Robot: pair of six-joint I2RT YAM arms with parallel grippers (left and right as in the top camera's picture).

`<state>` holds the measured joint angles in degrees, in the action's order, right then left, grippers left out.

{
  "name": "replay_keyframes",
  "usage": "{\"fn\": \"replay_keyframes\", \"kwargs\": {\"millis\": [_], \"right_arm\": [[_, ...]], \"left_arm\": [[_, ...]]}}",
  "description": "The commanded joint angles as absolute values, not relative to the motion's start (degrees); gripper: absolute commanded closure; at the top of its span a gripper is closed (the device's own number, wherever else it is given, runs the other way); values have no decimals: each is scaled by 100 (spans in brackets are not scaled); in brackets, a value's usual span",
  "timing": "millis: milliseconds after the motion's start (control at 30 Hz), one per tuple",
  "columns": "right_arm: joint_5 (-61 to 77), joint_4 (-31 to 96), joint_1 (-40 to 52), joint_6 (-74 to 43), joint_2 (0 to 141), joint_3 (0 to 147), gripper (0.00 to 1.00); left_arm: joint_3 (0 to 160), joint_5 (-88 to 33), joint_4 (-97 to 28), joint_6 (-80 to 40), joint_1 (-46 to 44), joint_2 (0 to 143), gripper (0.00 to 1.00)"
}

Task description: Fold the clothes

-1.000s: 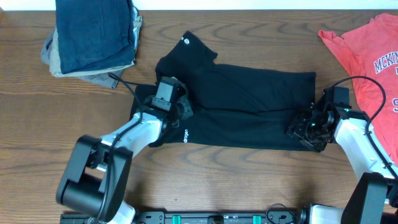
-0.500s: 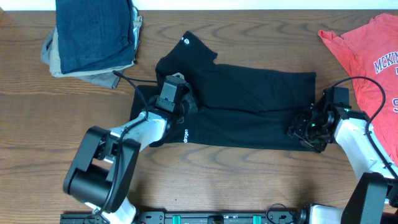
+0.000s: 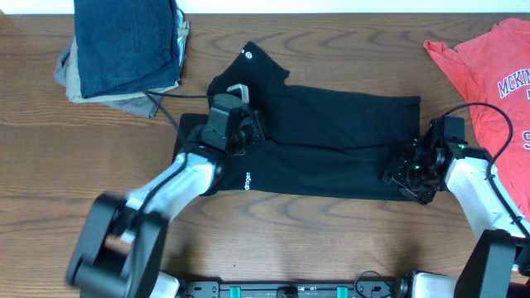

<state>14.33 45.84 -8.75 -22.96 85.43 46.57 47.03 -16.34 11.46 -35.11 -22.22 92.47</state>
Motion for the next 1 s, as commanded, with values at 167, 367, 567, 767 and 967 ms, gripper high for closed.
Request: {"fn": "replay_keyframes", "kwargs": {"millis": [167,367,567,767,967], "right_arm": [[1391,4525,-827,-2220,8460,4748,33],[1444,4436,-827,-2222,8460,4748,33],[1439,4484,-823,-2220,8460,4748,33],[1435,4519,-823,-2215,8460,4748,32],[1437,4497,-823,-2220,8460,4748,32]], "left_arm": [[4683,-915,-25,-3105,-1739,8586,92],[4683,-913,16,-3114,-1741,9306,92],[4683,-711,569,-3111,-1730,9929,92],[4683,226,698,-2989,-1651,10095,92],[4683,222,827,-2663,-1400,10259,92]]}}
